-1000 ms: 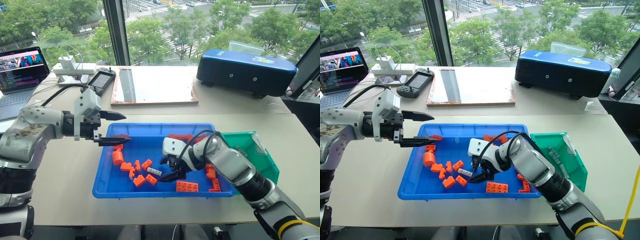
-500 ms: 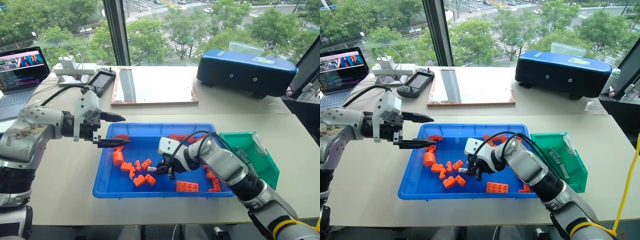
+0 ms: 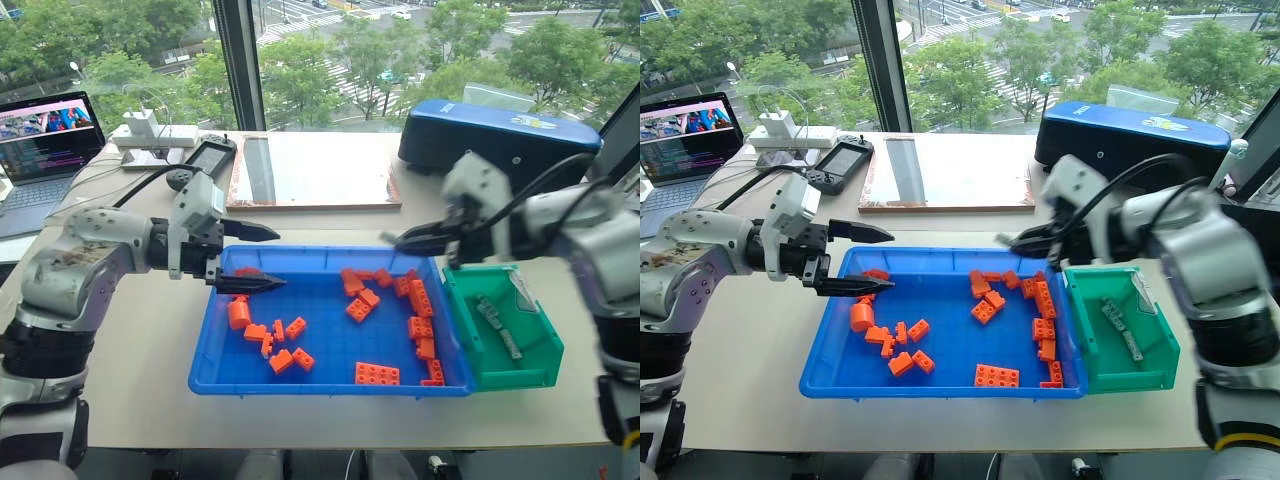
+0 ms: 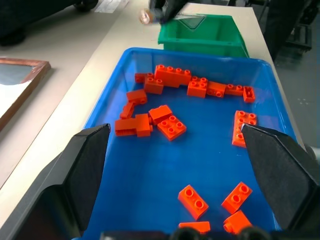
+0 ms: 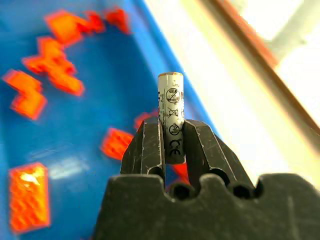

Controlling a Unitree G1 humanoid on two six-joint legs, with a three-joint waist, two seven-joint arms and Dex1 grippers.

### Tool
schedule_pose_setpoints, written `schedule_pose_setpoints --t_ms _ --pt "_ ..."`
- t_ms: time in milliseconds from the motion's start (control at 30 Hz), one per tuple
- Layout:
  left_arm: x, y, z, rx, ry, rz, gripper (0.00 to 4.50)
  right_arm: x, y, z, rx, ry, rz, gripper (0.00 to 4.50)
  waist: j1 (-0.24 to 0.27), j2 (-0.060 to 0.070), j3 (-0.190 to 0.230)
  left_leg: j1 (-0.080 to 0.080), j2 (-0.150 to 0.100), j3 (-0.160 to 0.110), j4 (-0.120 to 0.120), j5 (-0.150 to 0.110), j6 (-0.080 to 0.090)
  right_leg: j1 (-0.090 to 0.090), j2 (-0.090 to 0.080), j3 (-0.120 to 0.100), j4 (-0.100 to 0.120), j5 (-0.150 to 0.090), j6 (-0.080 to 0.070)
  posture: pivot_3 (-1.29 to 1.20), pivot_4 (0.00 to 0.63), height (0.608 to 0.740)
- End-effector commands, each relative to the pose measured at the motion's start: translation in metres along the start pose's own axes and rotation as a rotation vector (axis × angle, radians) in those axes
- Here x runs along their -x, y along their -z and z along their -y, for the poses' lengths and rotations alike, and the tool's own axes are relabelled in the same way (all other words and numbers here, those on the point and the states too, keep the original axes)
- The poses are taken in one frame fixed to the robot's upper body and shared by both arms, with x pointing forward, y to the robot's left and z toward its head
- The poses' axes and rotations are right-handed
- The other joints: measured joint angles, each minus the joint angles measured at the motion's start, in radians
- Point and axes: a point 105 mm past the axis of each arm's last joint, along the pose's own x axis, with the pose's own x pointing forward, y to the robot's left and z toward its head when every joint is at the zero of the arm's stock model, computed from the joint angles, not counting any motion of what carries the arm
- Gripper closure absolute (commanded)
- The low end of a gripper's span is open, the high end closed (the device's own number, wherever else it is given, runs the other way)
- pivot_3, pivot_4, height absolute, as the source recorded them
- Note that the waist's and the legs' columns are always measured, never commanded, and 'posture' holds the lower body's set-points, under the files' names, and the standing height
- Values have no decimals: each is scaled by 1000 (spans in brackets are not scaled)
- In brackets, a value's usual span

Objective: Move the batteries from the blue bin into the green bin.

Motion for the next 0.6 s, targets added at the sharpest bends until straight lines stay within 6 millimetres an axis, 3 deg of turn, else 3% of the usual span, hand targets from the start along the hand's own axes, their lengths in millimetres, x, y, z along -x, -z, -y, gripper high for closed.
schedule_pose_setpoints --t_ms 33,133,333,400,467,600 --pt "-12 -20 0 -63 54 56 0 30 29 20 -67 139 -87 4219 5 0 0 0 0 1 0 0 0 0 0 0 -1 0 0 0 150 732" --pt "-18 -26 -2 -73 76 85 0 38 47 18 -111 166 -140 4219 1 0 0 0 0 1 0 0 0 0 -1 1 -1 0 0 0 150 732" --pt "-29 -28 -6 -97 95 105 0 33 72 -3 -248 149 -197 4219 -13 0 0 0 1 1 0 0 0 0 0 1 0 0 0 0 150 732" --pt "-31 -27 -7 -98 92 108 0 33 80 -9 -284 153 -218 3215 -9 0 0 0 0 1 0 0 0 0 0 1 0 0 0 0 150 732" --pt "-31 -26 -8 -99 90 109 0 33 83 -13 -309 154 -222 2747 -6 0 0 0 0 1 0 0 0 0 -1 2 0 0 0 0 150 732" --pt "-32 -22 -18 -126 18 87 0 37 81 -13 -294 164 -217 1359 -2 0 0 0 0 1 0 0 0 0 -1 2 -1 0 0 0 150 732"
